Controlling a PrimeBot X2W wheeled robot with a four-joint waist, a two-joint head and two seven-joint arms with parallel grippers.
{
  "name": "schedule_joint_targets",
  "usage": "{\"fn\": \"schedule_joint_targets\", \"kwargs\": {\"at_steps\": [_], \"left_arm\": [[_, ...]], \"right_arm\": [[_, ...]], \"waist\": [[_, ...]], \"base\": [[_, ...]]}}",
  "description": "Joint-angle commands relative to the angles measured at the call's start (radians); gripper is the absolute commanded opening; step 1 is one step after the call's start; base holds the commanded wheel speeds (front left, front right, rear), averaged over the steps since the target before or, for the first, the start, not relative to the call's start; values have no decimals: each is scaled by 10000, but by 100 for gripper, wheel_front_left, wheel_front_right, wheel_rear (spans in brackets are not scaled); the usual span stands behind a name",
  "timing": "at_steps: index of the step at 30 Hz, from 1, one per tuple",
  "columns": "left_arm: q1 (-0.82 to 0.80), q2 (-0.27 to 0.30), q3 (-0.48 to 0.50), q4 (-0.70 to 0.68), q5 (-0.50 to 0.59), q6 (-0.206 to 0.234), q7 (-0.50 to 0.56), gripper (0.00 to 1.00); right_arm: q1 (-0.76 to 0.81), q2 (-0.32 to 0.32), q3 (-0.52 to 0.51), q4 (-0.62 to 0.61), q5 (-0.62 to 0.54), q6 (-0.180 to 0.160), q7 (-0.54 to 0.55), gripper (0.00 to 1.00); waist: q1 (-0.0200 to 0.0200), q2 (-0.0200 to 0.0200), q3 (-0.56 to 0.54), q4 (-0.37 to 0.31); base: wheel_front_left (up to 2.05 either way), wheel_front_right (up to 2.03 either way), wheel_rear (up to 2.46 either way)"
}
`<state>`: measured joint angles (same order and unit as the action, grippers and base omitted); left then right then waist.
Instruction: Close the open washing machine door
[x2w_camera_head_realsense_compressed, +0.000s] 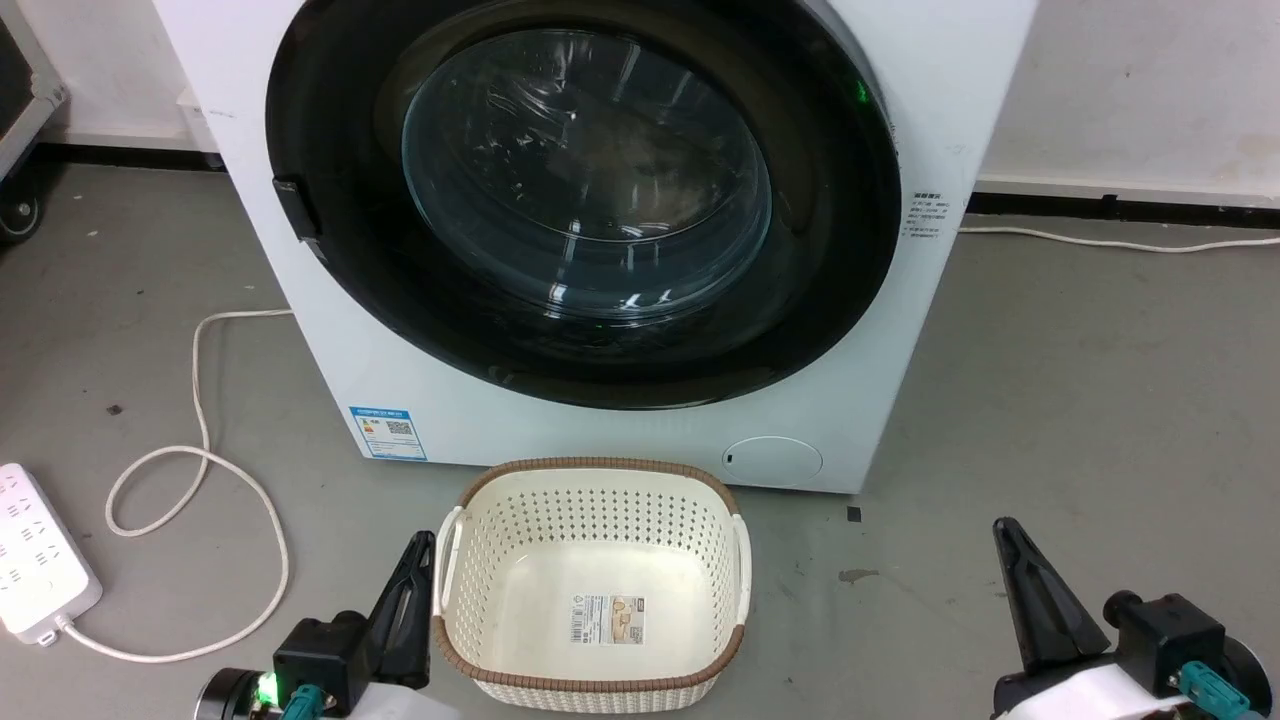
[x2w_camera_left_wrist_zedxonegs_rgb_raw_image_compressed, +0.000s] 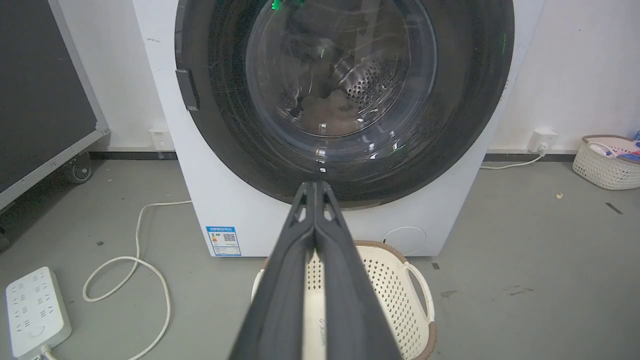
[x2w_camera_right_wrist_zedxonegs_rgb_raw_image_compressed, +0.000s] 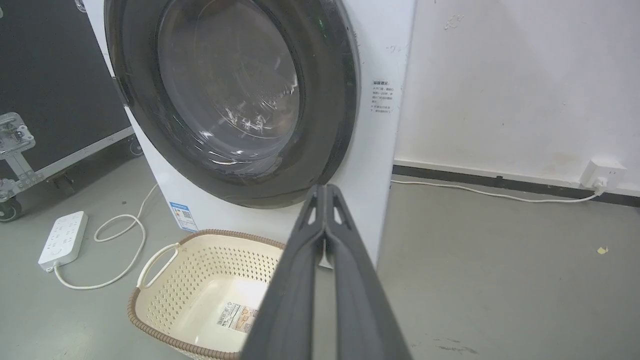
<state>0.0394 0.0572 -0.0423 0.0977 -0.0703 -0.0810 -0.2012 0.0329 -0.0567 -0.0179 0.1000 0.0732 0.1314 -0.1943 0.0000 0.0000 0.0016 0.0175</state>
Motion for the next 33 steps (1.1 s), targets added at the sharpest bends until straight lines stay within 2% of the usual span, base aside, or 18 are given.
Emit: {"fn": "schedule_joint_targets", "kwargs": {"at_steps": [1,33], "left_arm": [[-96,-4,43,-62,73,64,91,0],[-194,-26,169,-364,281,310,725,0]], "right_arm": [[-69,16,22,-89,-73,-2,55,0],[-155,32,74,-390,-290,-4,678,0]], "waist": [[0,0,0,-3],[0,0,-5,-59]], "base": [[0,0,0],[0,0,0]]}}
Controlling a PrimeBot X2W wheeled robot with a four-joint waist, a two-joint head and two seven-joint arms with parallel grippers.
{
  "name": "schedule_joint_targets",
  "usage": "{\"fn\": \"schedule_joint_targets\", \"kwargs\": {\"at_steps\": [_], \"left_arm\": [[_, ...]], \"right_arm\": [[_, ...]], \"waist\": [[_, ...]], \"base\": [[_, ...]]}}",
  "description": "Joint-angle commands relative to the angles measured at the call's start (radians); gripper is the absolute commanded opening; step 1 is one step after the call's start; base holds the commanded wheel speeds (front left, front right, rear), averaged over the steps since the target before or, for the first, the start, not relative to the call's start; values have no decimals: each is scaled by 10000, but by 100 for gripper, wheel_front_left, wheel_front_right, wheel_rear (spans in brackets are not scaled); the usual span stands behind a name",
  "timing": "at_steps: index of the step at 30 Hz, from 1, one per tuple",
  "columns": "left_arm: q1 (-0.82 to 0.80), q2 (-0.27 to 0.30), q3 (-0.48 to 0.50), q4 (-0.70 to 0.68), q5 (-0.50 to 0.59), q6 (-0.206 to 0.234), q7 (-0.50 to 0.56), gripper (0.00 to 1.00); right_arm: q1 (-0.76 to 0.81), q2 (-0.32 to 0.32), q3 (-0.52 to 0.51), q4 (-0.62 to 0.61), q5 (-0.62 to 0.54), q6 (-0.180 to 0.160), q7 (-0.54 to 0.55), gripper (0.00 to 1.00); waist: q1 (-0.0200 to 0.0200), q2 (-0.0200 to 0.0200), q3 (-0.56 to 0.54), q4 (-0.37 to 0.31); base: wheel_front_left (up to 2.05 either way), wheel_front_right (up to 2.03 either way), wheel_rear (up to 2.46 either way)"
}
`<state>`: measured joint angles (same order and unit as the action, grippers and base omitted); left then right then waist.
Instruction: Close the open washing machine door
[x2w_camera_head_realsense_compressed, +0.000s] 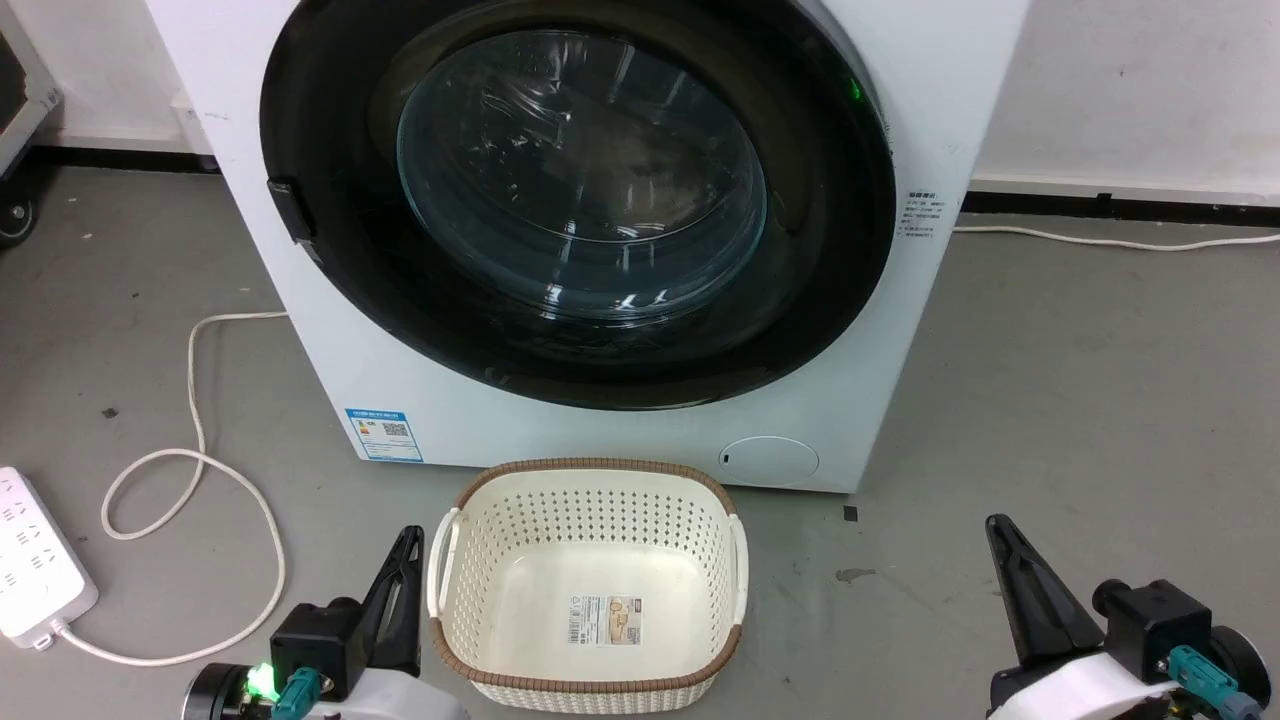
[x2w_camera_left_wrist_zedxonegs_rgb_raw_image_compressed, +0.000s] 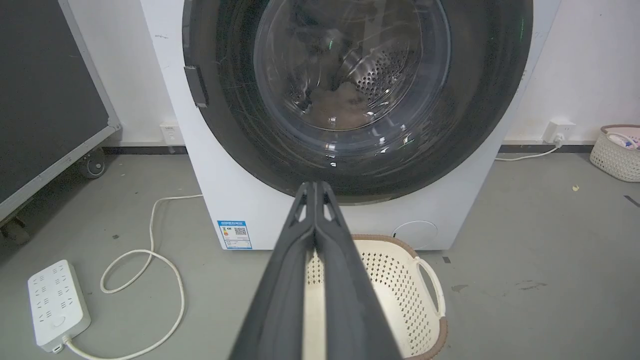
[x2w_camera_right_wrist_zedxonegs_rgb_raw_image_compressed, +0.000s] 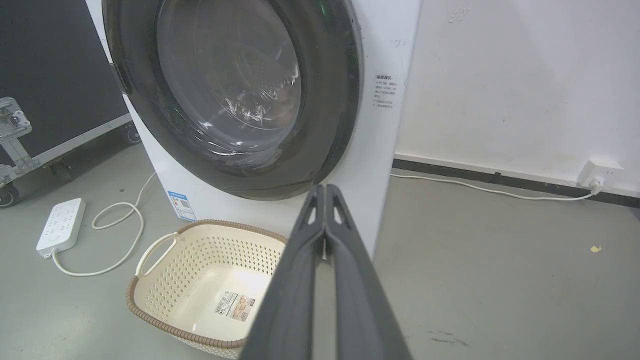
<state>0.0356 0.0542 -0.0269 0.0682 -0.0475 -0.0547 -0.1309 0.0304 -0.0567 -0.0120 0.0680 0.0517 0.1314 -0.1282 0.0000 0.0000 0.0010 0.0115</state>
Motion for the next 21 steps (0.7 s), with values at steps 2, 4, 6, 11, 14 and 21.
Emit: {"fn": "schedule_joint_targets", "kwargs": {"at_steps": [2,4,6,11,14,21], "left_arm": [[-163,3,23,-88,66,63,63,0],[-169,2,31,-108,79,79,103,0],[-176,0,40,-127,93,95,144,0],[-192,-3,60,-176,126,135,246,0],[-207,-7,80,-224,160,174,348,0],[-230,-11,108,-293,207,230,492,0]], "right_arm": [[-136,33,18,-89,-90,-4,57,0],[-141,34,21,-109,-104,-4,97,0],[-147,35,24,-128,-118,-4,138,0],[-160,38,33,-176,-152,-4,238,0],[-174,40,41,-225,-188,-5,338,0],[-194,44,53,-293,-237,-5,479,0]], "waist": [[0,0,0,-3],[0,0,-1,-7],[0,0,-1,-10],[0,0,-2,-20],[0,0,-3,-29],[0,0,-4,-42]], "base": [[0,0,0],[0,0,0],[0,0,0],[0,0,0],[0,0,0],[0,0,0]]}}
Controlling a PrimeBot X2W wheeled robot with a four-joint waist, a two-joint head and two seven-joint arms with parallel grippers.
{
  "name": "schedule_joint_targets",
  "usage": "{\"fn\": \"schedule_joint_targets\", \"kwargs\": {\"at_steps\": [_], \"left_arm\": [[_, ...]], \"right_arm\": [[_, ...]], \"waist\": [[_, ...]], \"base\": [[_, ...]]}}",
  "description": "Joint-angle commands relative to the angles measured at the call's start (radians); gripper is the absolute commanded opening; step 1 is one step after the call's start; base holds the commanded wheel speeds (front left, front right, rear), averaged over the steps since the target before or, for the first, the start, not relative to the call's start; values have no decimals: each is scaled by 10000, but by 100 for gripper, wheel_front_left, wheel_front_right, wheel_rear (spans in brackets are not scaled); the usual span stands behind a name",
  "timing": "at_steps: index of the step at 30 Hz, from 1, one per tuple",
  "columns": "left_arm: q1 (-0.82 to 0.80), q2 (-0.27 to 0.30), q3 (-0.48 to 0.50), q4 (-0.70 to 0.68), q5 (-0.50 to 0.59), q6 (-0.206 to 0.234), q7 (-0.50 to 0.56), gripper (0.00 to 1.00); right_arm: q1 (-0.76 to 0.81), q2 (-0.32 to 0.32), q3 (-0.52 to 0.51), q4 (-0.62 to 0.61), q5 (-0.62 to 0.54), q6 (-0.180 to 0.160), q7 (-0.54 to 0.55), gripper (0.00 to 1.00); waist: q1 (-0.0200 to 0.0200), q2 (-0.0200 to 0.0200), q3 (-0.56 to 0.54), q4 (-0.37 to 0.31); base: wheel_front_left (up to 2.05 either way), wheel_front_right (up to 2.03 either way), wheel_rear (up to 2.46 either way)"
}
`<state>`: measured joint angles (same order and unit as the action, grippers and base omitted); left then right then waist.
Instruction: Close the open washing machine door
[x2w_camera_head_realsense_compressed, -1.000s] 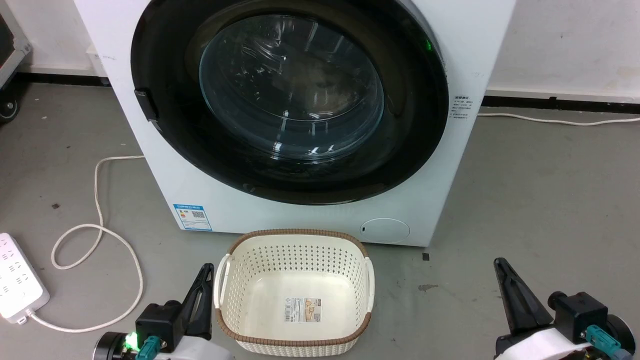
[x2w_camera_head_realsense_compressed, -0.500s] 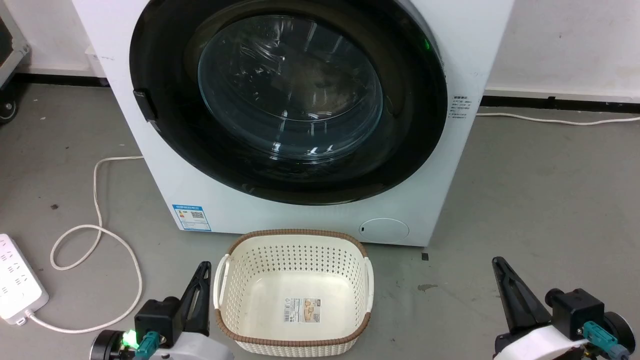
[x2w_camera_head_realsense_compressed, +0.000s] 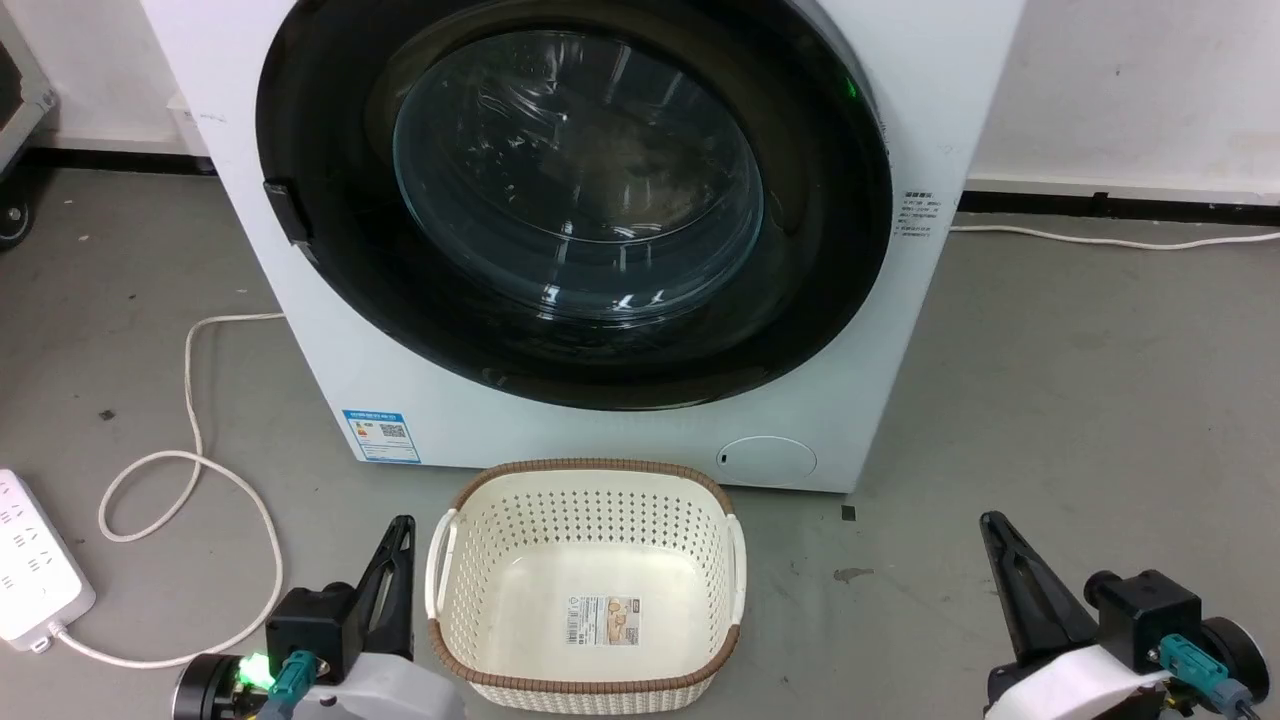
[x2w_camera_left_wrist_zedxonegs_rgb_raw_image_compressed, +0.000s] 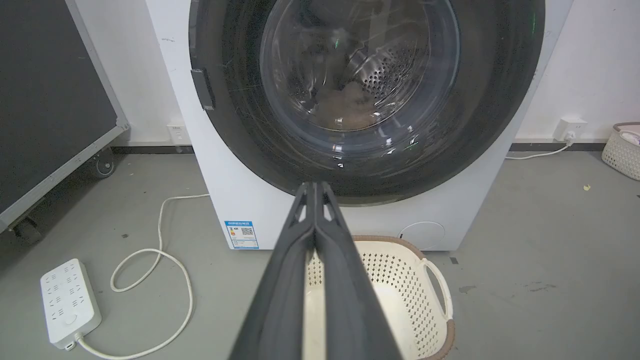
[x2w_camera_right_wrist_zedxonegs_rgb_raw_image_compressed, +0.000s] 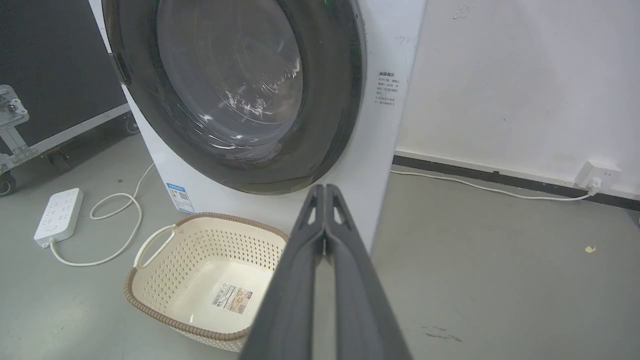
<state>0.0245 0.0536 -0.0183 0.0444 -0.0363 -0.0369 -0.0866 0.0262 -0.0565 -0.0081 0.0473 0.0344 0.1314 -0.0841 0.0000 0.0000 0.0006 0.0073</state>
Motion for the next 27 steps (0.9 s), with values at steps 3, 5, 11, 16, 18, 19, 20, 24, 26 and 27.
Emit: {"fn": "schedule_joint_targets", "kwargs": {"at_steps": [3,5,11,16,18,19,20,24,26,27], "left_arm": [[-128,-8,34,-84,116,76,110,0],[-134,-9,42,-104,129,91,151,0],[-153,-13,66,-162,169,139,273,0],[-169,-17,86,-211,203,179,376,0],[-188,-21,111,-269,243,226,499,0],[-198,-23,123,-298,263,250,560,0],[-201,-24,127,-308,270,258,580,0],[-213,-27,143,-347,297,290,662,0],[-217,-27,147,-356,303,298,682,0],[-223,-29,155,-376,317,314,723,0]], "right_arm": [[-160,43,19,-115,-85,-5,98,0],[-165,44,23,-134,-99,-5,139,0],[-182,48,33,-192,-141,-6,259,0],[-196,50,41,-240,-176,-6,359,0],[-212,53,51,-299,-218,-6,480,0],[-221,55,56,-328,-239,-7,540,0],[-224,55,58,-337,-246,-7,560,0],[-235,57,65,-376,-274,-7,641,0],[-237,58,66,-386,-281,-7,660,0],[-243,59,70,-405,-295,-7,701,0]], "waist": [[0,0,0,-6],[0,0,-1,-9],[0,0,-2,-20],[0,0,-2,-29],[0,0,-3,-40],[0,0,-4,-46],[0,0,-4,-48],[0,0,-5,-55],[0,0,-5,-57],[0,0,-5,-61]], "base": [[0,0,0],[0,0,0],[0,0,0],[0,0,0],[0,0,0],[0,0,0],[0,0,0],[0,0,0],[0,0,0],[0,0,0]]}}
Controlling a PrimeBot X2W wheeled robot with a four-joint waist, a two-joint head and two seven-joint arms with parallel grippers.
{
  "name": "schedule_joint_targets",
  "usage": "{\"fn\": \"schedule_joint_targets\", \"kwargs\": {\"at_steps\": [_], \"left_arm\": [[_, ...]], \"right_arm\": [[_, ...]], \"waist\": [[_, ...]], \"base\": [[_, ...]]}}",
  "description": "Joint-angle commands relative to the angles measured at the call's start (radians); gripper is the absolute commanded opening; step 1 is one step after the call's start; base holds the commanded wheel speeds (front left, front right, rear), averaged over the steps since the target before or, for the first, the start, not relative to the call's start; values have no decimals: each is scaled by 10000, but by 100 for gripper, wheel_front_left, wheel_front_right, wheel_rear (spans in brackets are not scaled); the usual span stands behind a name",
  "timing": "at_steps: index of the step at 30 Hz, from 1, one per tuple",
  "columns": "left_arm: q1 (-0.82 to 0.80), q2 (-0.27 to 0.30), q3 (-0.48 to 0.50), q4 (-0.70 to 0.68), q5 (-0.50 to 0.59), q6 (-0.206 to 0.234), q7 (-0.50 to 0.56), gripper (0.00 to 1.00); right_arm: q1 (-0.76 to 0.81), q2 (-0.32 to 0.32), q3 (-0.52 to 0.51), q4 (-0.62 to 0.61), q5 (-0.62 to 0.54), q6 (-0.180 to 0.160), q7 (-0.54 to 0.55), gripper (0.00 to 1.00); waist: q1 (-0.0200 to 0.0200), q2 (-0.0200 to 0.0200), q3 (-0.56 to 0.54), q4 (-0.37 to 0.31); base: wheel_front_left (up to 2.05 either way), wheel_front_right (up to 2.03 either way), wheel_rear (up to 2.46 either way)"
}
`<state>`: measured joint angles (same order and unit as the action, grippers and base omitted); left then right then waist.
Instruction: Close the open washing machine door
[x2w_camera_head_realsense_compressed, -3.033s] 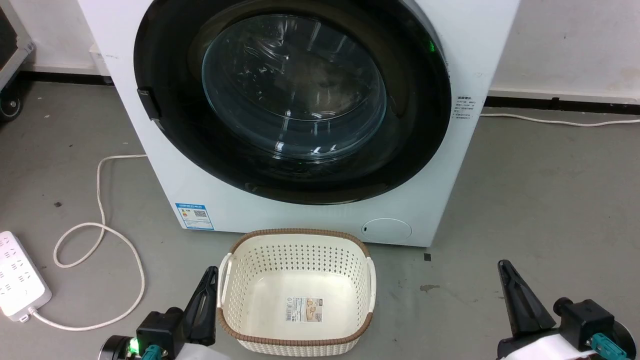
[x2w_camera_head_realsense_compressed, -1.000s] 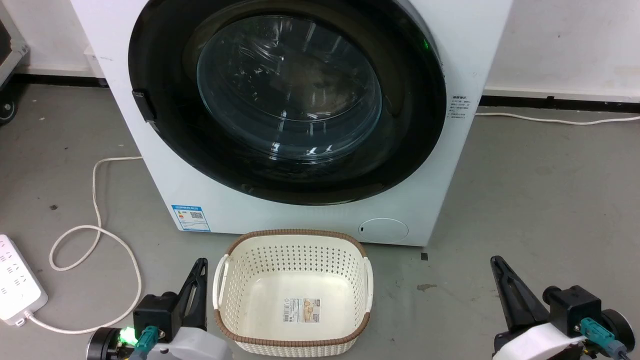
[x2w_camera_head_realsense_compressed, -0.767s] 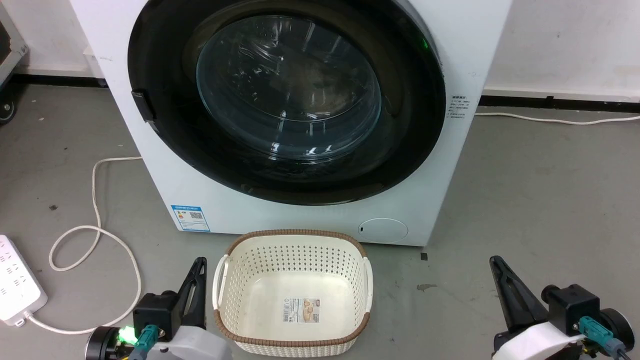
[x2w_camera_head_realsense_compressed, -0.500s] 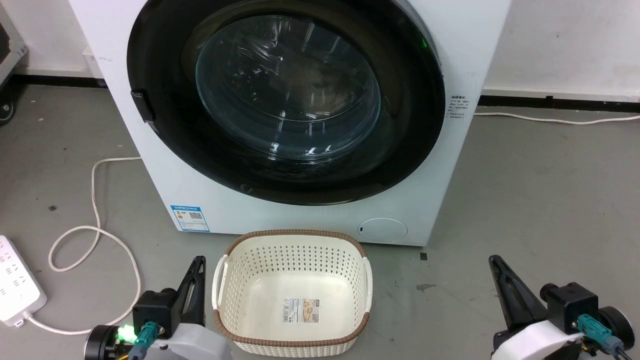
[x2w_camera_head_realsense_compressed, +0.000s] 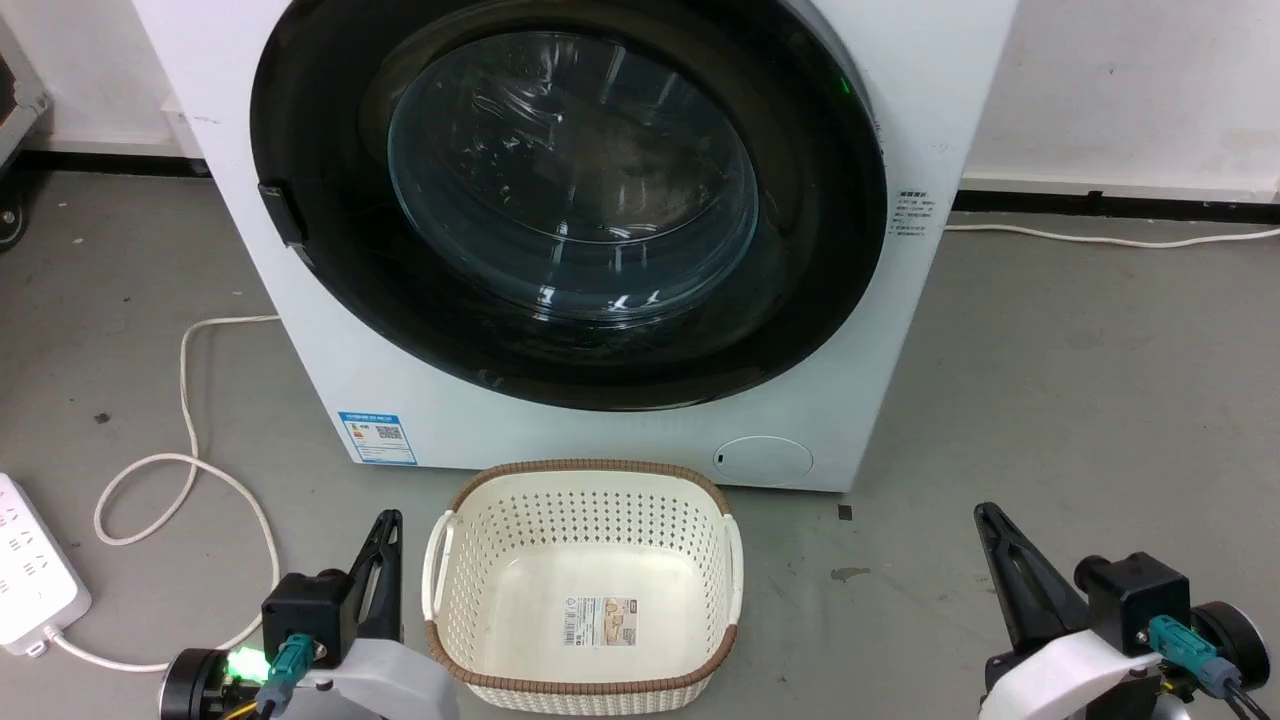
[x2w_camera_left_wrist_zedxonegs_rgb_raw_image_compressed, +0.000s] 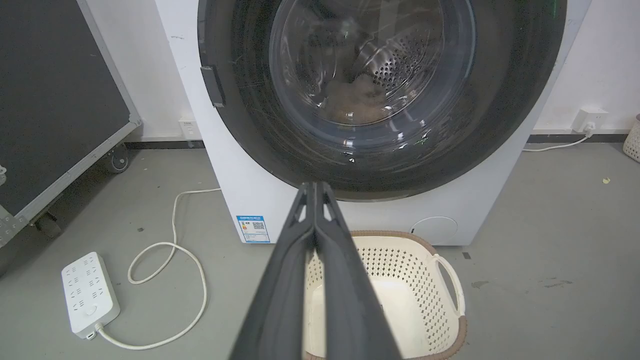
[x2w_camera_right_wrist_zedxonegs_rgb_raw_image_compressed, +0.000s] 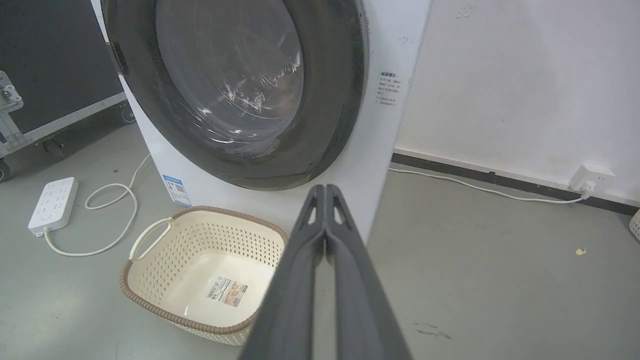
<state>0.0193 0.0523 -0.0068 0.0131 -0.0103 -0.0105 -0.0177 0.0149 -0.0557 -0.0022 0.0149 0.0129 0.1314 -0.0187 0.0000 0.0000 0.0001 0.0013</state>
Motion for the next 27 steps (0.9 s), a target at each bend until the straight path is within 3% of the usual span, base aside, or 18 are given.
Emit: {"fn": "schedule_joint_targets", "kwargs": {"at_steps": [1,27], "left_arm": [[-171,-15,40,-63,56,49,35,0],[-193,-20,68,-131,103,105,177,0]], "right_arm": [[-130,51,10,-81,-81,-7,47,0],[-149,55,22,-149,-129,-7,187,0]], "waist": [[0,0,0,-1],[0,0,-1,-13]], "base": [[0,0,0],[0,0,0]]}}
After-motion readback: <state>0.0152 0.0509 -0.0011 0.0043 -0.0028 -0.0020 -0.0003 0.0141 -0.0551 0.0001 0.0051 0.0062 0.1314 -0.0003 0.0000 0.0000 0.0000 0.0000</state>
